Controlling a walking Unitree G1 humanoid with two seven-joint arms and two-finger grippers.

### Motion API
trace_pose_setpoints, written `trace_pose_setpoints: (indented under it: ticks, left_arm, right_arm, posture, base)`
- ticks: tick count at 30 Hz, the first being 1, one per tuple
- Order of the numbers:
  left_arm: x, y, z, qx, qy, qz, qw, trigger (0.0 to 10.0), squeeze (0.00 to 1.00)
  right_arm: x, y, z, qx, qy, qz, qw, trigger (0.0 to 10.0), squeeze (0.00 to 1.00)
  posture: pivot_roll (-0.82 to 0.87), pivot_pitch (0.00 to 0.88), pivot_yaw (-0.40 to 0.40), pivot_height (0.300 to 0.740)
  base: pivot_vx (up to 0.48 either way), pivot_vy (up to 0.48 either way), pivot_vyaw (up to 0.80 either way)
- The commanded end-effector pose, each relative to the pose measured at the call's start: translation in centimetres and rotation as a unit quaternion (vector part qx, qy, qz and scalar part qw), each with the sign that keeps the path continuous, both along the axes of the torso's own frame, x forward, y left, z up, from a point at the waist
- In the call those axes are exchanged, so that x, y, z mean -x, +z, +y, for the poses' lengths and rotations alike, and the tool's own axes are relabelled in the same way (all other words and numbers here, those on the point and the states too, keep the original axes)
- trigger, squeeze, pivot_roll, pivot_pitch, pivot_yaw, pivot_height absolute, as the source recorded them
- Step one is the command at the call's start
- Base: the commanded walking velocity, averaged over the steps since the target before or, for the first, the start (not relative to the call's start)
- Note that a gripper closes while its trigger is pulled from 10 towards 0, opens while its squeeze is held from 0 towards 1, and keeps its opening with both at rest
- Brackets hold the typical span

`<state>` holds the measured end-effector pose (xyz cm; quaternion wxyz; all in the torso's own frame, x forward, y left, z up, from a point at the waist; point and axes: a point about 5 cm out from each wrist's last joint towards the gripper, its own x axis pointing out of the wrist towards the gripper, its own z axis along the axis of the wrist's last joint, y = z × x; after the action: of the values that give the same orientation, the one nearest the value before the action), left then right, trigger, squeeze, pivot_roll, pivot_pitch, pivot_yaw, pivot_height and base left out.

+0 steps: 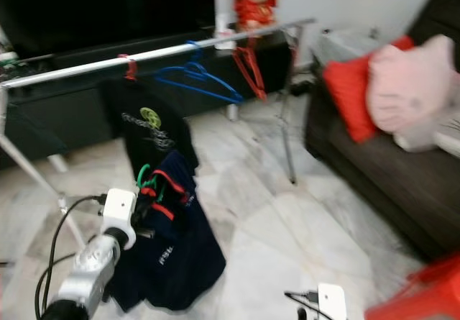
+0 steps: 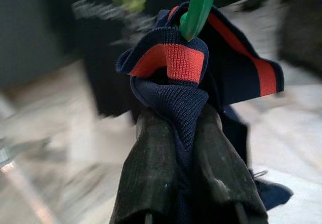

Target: Hang hanger

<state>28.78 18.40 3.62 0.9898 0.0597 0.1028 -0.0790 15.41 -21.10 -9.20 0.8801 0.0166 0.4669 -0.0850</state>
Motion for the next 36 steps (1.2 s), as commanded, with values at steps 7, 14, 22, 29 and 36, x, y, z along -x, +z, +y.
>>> trace_pose_setpoints:
  ticks: [7, 14, 22, 29, 36]
  left_arm:
    - [-0.3, 0.5, -0.3, 0.004, 0.008, -0.01, 1.0, 10.0, 0.0]
    - [-0.3, 0.3, -0.8, -0.004, -0.005, -0.002, 1.0, 10.0, 0.0]
    - [0.3, -0.4, -1.7, 0.001, -0.033, 0.015, 0.999, 10.0, 0.0]
    - [0.5, -0.8, -1.9, -0.012, -0.038, 0.024, 0.999, 10.0, 0.0]
    - [0.4, -0.5, -2.1, -0.014, -0.038, 0.016, 0.999, 10.0, 0.0]
  right_arm:
    - [0.2, -0.1, -0.1, 0.0, 0.012, 0.007, 1.0, 10.0, 0.0]
    - [0.3, -0.1, -0.1, -0.009, 0.003, 0.008, 1.0, 10.0, 0.0]
    - [0.9, -0.3, -0.5, -0.011, -0.001, 0.019, 1.0, 10.0, 0.0]
    - [1.1, -0.3, -0.7, -0.013, 0.005, 0.023, 1.0, 10.0, 0.0]
    - [1.1, -0.3, -0.8, -0.005, 0.023, 0.023, 0.999, 10.0, 0.0]
  posture:
    - [-0.13, 0.0, 0.005, 0.74]
    - [-0.13, 0.0, 0.005, 0.74]
    - [-0.13, 0.0, 0.003, 0.74]
    - [-0.13, 0.0, 0.0, 0.74]
    - [-0.13, 0.0, -0.002, 0.74]
  base:
    - [0.48, 0.0, 0.8]
    - [0.452, 0.0, 0.49]
    - [0.077, 0.0, 0.0]
    - [0.0, 0.0, 0.0]
    - [0.0, -0.109, 0.0]
